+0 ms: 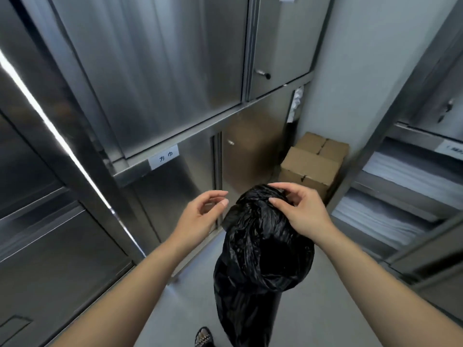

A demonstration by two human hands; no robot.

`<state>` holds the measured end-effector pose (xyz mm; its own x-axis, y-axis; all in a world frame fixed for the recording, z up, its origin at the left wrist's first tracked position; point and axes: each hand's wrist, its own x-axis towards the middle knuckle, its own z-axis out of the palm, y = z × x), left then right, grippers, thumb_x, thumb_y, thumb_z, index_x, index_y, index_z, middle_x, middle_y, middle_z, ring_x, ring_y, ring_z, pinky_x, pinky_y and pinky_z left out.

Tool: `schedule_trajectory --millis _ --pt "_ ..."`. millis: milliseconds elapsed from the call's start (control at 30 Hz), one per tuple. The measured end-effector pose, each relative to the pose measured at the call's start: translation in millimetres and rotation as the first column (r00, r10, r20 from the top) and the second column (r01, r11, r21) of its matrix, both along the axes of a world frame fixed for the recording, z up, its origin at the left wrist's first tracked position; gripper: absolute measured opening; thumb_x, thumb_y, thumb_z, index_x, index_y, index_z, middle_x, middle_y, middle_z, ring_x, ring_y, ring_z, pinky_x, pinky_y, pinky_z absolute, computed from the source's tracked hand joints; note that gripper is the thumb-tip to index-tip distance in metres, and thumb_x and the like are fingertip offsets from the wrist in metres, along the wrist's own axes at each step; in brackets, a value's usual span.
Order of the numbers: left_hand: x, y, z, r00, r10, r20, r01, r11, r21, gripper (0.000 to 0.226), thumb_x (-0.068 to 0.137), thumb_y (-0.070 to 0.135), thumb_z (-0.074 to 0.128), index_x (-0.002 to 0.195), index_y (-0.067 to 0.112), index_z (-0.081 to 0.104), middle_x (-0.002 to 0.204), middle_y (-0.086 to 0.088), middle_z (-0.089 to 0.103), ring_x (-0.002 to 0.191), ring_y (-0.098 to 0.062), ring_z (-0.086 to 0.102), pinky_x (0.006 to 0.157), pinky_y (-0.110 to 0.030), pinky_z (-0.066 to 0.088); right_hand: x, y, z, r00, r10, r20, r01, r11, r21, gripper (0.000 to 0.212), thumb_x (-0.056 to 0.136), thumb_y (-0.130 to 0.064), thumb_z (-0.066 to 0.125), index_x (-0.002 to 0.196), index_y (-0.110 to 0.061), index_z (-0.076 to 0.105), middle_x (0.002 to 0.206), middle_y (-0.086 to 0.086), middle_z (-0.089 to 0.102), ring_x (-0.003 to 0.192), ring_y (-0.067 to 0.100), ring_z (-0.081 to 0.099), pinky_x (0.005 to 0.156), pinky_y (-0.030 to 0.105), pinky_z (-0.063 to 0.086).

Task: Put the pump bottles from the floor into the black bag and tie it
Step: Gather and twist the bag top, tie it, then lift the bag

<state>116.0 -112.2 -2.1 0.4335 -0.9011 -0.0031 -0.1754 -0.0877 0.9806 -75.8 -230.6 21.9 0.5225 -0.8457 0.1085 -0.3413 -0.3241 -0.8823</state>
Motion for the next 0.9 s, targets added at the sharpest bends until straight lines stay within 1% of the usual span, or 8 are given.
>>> schedule_trajectory --millis 200,333,433,533,667,700,833,900 --pt "49 -115 20 0.971 -0.223 0.086 0.226 0.974 -0.024 0.015 0.089 0.036 0.059 0.101 0.037 0.067 0.103 0.013 0.069 0.099 0.001 0.061 0.084 -0.016 0.045 21 -82 28 0.979 -0.2 0.027 0.201 0.979 -0.042 0.023 0.082 -0.016 0.07 0.094 -0.036 0.067 0.092 -0.009 0.069 0.09 0.012 0.065 0.076 0.013 0.047" --pt "68 -186 31 0.933 -0.305 0.191 0.316 0.949 -0.027 0.015 0.087 0.04 0.059 0.101 0.041 0.065 0.098 0.017 0.066 0.092 0.005 0.059 0.078 -0.012 0.043 23 -134 44 0.936 -0.349 0.048 0.352 0.932 -0.088 0.022 0.082 -0.017 0.07 0.095 -0.035 0.069 0.09 -0.002 0.072 0.088 0.021 0.066 0.085 0.033 0.052" --pt "80 -233 37 0.891 -0.354 0.283 0.373 0.928 -0.014 0.019 0.085 0.044 0.059 0.103 0.041 0.063 0.1 0.015 0.065 0.093 0.004 0.058 0.079 -0.015 0.042 23 -172 58 0.914 -0.395 0.09 0.404 0.908 -0.114 0.025 0.081 -0.017 0.07 0.09 -0.039 0.067 0.092 0.004 0.072 0.087 0.026 0.067 0.085 0.038 0.054" --pt "90 -282 44 0.868 -0.355 0.347 0.383 0.924 -0.012 0.019 0.085 0.046 0.059 0.103 0.042 0.063 0.1 0.014 0.065 0.094 0.005 0.058 0.078 -0.014 0.04 25 -218 72 0.894 -0.427 0.134 0.443 0.887 -0.129 0.024 0.082 -0.016 0.07 0.09 -0.039 0.066 0.097 0.009 0.071 0.091 0.027 0.066 0.087 0.039 0.053" --pt "93 -352 60 0.846 -0.329 0.42 0.378 0.925 -0.036 0.016 0.085 0.046 0.059 0.1 0.041 0.063 0.097 0.018 0.065 0.093 0.007 0.057 0.076 -0.008 0.037 28 -285 93 0.872 -0.449 0.197 0.48 0.863 -0.156 0.02 0.082 -0.017 0.07 0.089 -0.036 0.067 0.099 0.011 0.07 0.065 -0.007 0.06 0.065 0.005 0.046" --pt "91 -369 65 0.841 -0.321 0.436 0.378 0.924 -0.049 0.016 0.085 0.045 0.059 0.101 0.04 0.063 0.097 0.019 0.064 0.093 0.008 0.056 0.075 -0.008 0.036 28 -303 100 0.867 -0.452 0.21 0.487 0.858 -0.164 0.019 0.082 -0.017 0.069 0.092 -0.033 0.068 0.098 0.01 0.069 0.06 -0.011 0.057 0.061 0.002 0.042" --pt "81 -434 96 0.823 -0.277 0.496 0.374 0.921 -0.106 0.022 0.086 0.043 0.058 0.105 0.033 0.064 0.1 0.018 0.065 0.094 0.005 0.058 0.083 -0.019 0.043 23 -368 138 0.839 -0.453 0.303 0.512 0.846 -0.152 0.016 0.083 -0.018 0.068 0.093 -0.031 0.068 0.083 -0.004 0.063 0.061 0.0 0.057 0.065 0.015 0.047" --pt "78 -461 112 0.814 -0.251 0.523 0.366 0.922 -0.127 0.023 0.087 0.042 0.057 0.106 0.032 0.064 0.101 0.016 0.065 0.095 0.004 0.058 0.086 -0.023 0.045 20 -399 160 0.834 -0.431 0.345 0.51 0.842 -0.179 0.016 0.084 -0.017 0.068 0.093 -0.03 0.068 0.078 -0.01 0.057 0.06 0.005 0.056 0.062 0.014 0.046"
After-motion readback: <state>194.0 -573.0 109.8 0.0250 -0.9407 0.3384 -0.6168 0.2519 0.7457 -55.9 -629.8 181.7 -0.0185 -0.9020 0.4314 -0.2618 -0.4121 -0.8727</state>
